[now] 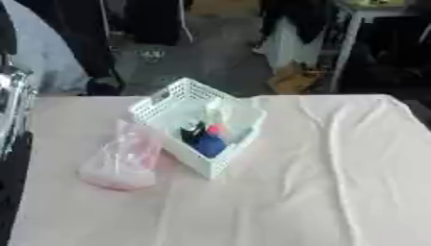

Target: Pick up objects on the table and place them in the box.

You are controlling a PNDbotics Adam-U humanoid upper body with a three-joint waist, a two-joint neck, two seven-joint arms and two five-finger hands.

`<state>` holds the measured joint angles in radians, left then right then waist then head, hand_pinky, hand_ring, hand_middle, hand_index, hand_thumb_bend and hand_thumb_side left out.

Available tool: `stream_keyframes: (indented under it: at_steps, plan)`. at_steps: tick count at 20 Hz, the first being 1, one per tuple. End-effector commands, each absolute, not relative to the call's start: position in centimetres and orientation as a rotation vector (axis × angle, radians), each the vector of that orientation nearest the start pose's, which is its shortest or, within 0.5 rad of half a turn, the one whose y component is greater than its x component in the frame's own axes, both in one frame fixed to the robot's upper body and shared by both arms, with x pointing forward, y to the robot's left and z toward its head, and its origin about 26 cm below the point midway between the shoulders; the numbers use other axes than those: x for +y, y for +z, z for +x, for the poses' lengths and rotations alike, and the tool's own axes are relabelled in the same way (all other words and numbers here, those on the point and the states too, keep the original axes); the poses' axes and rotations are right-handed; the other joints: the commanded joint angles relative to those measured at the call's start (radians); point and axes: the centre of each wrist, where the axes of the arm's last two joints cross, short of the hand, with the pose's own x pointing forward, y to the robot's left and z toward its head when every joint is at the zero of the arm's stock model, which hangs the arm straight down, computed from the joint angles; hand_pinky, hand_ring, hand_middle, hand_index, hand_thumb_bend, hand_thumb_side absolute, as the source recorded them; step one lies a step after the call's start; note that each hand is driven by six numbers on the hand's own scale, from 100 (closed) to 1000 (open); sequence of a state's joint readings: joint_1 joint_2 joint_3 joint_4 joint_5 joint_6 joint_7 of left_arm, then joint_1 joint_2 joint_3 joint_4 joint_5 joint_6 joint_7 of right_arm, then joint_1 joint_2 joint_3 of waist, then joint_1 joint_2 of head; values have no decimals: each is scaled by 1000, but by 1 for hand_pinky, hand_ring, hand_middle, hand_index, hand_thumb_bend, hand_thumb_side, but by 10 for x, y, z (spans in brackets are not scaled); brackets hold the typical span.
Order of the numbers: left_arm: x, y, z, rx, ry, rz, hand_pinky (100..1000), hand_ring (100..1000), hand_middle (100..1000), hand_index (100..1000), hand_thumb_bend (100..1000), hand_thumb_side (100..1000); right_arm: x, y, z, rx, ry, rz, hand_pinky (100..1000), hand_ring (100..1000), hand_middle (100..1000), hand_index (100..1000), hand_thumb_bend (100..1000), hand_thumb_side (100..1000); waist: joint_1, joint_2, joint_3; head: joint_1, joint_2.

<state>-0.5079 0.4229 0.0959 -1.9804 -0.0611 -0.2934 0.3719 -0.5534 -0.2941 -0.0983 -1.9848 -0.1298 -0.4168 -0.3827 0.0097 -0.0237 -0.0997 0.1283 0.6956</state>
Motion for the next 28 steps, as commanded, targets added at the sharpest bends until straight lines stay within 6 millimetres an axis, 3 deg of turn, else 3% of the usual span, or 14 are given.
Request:
stream_keyframes:
  at_steps: [1,4,6,9,10,11,15,17,21,26,27,28]
  plan:
    - [280,285,308,3344,32,-519,710,912,918,966,100,977,-254,284,311,3290,315,10,821,883,813,813,100,1000,-5,-8,-1,-1,-12]
    - [281,284,307,3342,101,-567,740,946,944,1000,100,913,-254,284,311,3290,312,13,822,883,812,813,100,1000,-5,-7,0,-7,-10]
    - [285,286,305,3286,315,-724,832,1000,1000,1000,100,820,-255,284,311,3289,306,16,821,882,813,813,100,1000,-4,-7,2,-12,-9]
    - [286,298,305,3090,859,-1032,937,1000,1000,1000,100,754,-254,284,311,3290,298,11,822,882,813,813,100,1000,0,-10,-1,-4,-7]
    - [286,300,306,3040,970,-1095,952,1000,1000,1000,100,743,-254,284,311,3291,297,10,822,882,813,813,100,1000,1,-10,-1,-2,-7]
    - [286,301,309,2975,1135,-1150,996,1000,1000,1000,100,672,-253,284,311,3293,294,9,822,882,812,813,100,1000,3,-11,-3,1,-8]
    - [293,301,326,2628,1695,-1384,959,1000,992,1000,144,606,-252,284,311,3296,282,1,822,883,812,812,100,1000,8,-13,-11,12,-6]
    - [294,297,336,2495,1914,-1396,965,1000,993,1000,100,636,-252,284,311,3299,277,-4,822,883,812,812,100,1000,9,-14,-15,17,-4]
    - [298,287,357,2313,2282,-1330,970,1000,1000,1000,100,662,-250,284,312,3303,268,-14,823,883,812,812,100,1000,12,-15,-23,27,-1]
    - [304,270,382,2145,2599,-1258,978,1000,1000,1000,100,679,-249,284,312,3306,261,-24,823,883,811,811,100,1000,14,-16,-31,30,-6]
    - [305,264,387,2097,2679,-1249,1000,1000,1000,1000,161,707,-249,284,312,3307,259,-28,823,882,807,809,100,1000,14,-15,-34,33,-7]
    - [306,257,393,2038,2769,-1238,1000,1000,1000,1000,161,707,-248,284,312,3308,256,-32,823,882,807,809,100,1000,14,-15,-37,35,-8]
